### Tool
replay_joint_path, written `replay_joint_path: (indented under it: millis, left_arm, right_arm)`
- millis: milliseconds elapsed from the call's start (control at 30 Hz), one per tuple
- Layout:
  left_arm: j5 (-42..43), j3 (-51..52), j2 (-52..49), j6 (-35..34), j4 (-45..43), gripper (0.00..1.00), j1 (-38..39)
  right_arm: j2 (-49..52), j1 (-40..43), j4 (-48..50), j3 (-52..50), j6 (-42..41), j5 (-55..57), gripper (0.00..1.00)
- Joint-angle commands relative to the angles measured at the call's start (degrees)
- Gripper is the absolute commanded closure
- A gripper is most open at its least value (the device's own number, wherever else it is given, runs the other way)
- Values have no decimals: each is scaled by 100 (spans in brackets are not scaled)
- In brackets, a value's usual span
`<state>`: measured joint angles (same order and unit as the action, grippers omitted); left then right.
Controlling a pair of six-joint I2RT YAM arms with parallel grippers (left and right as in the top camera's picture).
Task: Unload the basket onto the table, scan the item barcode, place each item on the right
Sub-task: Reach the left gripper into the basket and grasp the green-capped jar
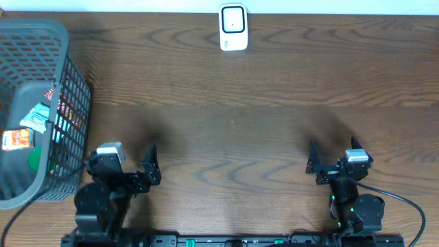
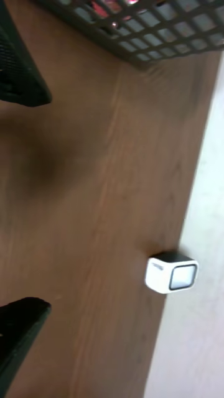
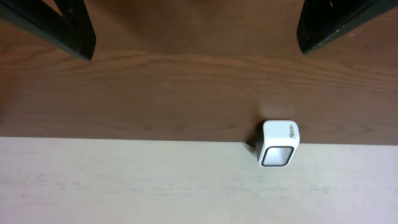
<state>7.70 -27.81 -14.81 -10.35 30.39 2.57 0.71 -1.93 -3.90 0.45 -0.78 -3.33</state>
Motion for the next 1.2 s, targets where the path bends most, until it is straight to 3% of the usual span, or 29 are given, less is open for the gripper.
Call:
replay_joint_path:
  millis: [0, 267, 500, 800, 967, 1167]
  left_arm:
    - [107, -800, -621, -142, 199, 2, -26]
    - [356, -2970, -2446, -136, 1971, 2, -24]
    - [575, -3294, -2898, -225, 1827, 2, -26]
    - [-748, -5510, -4194, -824, 2927, 2, -122]
    - [-1462, -7007, -5014, -1320, 3711, 2, -562]
    - [-1742, -7818, -5418, -2124, 4245, 2, -1956]
  right_arm:
    - [-26, -35, -17, -13, 22, 20, 1]
    - [-26, -35, -17, -13, 22, 20, 1]
    - [-26, -35, -17, -13, 22, 20, 1]
    - [-26, -35, -17, -13, 22, 20, 1]
    - [-26, -35, -17, -13, 22, 20, 1]
    - [-26, -35, -17, -13, 22, 20, 1]
